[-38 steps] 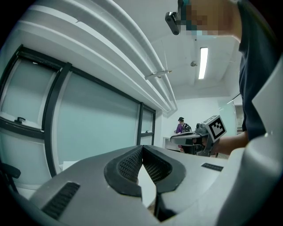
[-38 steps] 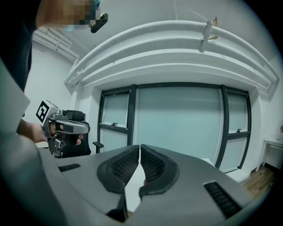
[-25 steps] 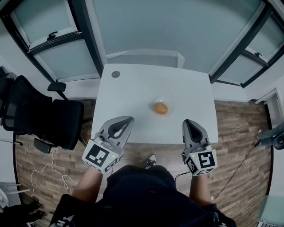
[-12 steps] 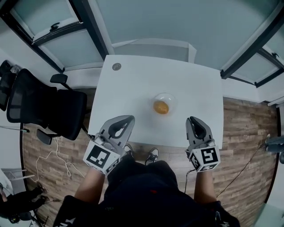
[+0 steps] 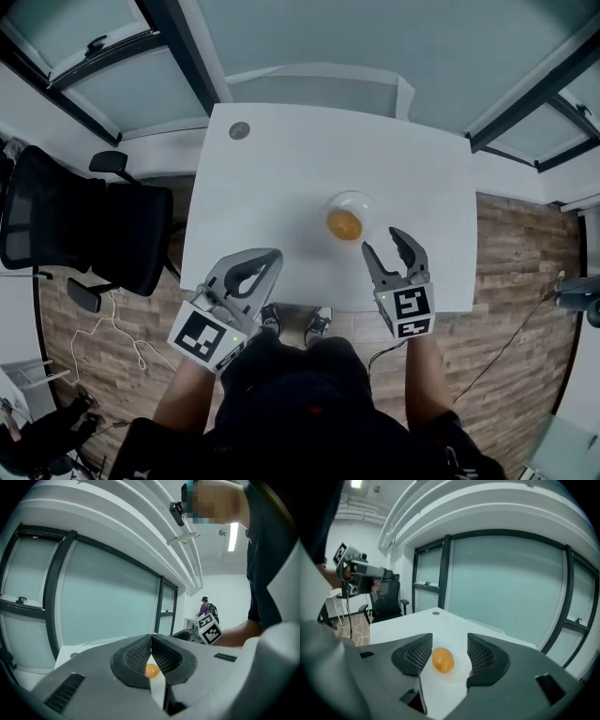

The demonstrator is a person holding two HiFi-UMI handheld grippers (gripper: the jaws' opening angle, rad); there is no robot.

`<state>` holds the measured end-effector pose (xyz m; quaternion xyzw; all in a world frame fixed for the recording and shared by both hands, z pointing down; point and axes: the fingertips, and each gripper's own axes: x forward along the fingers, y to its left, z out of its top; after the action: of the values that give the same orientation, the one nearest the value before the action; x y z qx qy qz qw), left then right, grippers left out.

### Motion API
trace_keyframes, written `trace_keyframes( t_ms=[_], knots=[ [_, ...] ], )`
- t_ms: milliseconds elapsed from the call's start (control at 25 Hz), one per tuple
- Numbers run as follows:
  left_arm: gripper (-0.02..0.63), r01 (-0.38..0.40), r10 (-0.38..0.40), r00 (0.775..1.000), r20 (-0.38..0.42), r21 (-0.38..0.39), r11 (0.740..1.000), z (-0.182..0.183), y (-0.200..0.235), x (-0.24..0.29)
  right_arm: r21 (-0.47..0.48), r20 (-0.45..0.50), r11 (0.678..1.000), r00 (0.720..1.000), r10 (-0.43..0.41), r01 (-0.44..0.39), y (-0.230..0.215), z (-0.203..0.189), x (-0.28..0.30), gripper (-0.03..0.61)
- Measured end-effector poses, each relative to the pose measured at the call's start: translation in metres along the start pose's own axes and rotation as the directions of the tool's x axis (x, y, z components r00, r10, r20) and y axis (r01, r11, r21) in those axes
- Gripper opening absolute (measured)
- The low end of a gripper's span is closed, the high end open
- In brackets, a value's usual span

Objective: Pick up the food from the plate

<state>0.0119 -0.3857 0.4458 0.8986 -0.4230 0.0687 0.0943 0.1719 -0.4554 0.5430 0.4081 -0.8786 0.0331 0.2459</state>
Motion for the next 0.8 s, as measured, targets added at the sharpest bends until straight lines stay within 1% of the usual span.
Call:
trace_keyframes(
  t_ms=[80,160,280,440,560,680,800],
  knots=[
    [0.023,0.007,-0.007,1.000,-0.020,-0.013,1.000,-0.010,0.006,-0.002,-0.035,-0.056,0.999,0.998,0.026,-0.028,0.006,-0.017,0.027,0.245],
    [0.023,-0.001,-0.001,0.999,-0.038,-0.041,0.999,-0.020,0.012,-0.002,-0.055,-0.111,0.996,0.992,0.063,-0.069,0.011,-0.033,0.051,0.297],
    [0.023,-0.020,0.016,0.998,-0.053,-0.086,0.996,-0.031,0.019,0.000,-0.053,-0.194,0.990,0.974,0.119,-0.132,0.018,-0.057,0.081,0.342],
    [0.023,-0.029,0.022,0.998,-0.066,-0.109,0.994,-0.044,0.027,0.001,-0.058,-0.279,0.980,0.945,0.168,-0.192,0.025,-0.084,0.113,0.357],
    [0.023,-0.032,0.023,0.996,-0.083,-0.108,0.994,-0.055,0.034,0.000,-0.049,-0.339,0.971,0.918,0.205,-0.235,0.030,-0.105,0.135,0.359],
    [0.023,-0.054,0.036,0.993,-0.115,-0.152,0.987,-0.064,0.035,-0.001,-0.039,-0.385,0.961,0.892,0.238,-0.273,0.034,-0.121,0.149,0.364],
    [0.023,-0.063,0.041,0.989,-0.140,-0.154,0.986,-0.073,0.038,0.002,-0.009,-0.420,0.957,0.869,0.261,-0.291,0.033,-0.131,0.159,0.364]
  ],
)
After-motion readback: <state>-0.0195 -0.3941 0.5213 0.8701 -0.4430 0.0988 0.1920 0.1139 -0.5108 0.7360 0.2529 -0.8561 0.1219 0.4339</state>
